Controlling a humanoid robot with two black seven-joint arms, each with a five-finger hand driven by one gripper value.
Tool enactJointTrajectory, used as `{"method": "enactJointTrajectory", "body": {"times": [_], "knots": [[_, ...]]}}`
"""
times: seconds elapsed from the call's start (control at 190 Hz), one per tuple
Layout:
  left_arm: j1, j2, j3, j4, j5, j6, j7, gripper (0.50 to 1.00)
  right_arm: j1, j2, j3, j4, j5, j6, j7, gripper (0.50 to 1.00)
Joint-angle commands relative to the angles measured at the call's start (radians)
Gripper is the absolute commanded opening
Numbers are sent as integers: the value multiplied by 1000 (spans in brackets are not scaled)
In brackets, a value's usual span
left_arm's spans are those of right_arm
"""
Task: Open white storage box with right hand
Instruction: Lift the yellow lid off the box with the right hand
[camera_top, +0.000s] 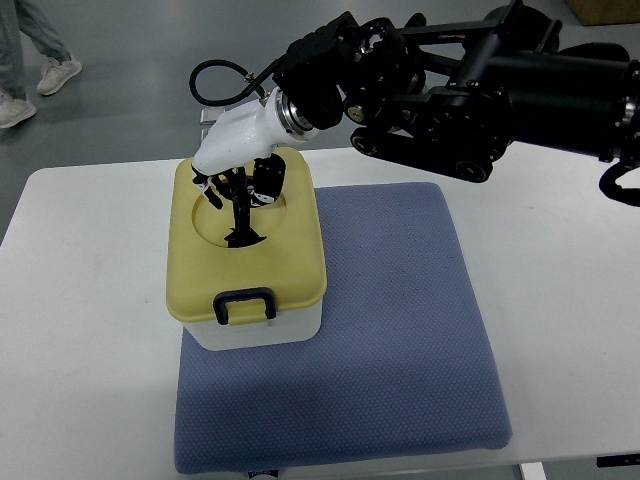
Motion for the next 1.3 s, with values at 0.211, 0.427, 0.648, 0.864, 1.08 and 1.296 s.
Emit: {"method": "enactJointTrajectory", "body": {"times": [0.211, 0.427, 0.648, 0.864, 1.08, 1.296], "knots": [[0, 0, 0, 0, 0, 0, 0, 1000, 9, -2, 1, 3, 2, -9, 3, 500], [0, 0, 0, 0, 0, 0, 0, 1000, 40, -20, 10, 3, 3, -10, 17, 500], [0, 0, 0, 0, 0, 0, 0, 1000, 69, -89, 14, 5, 11, -10, 29, 500], [0, 0, 0, 0, 0, 0, 0, 1000, 87, -215, 14, 17, 16, -9, 81, 500], [0, 0, 0, 0, 0, 0, 0, 1000, 72, -351, 12, 29, 16, -10, 135, 500], [0, 0, 0, 0, 0, 0, 0, 1000, -2, -476, 10, 29, 13, -12, 141, 500]]}}
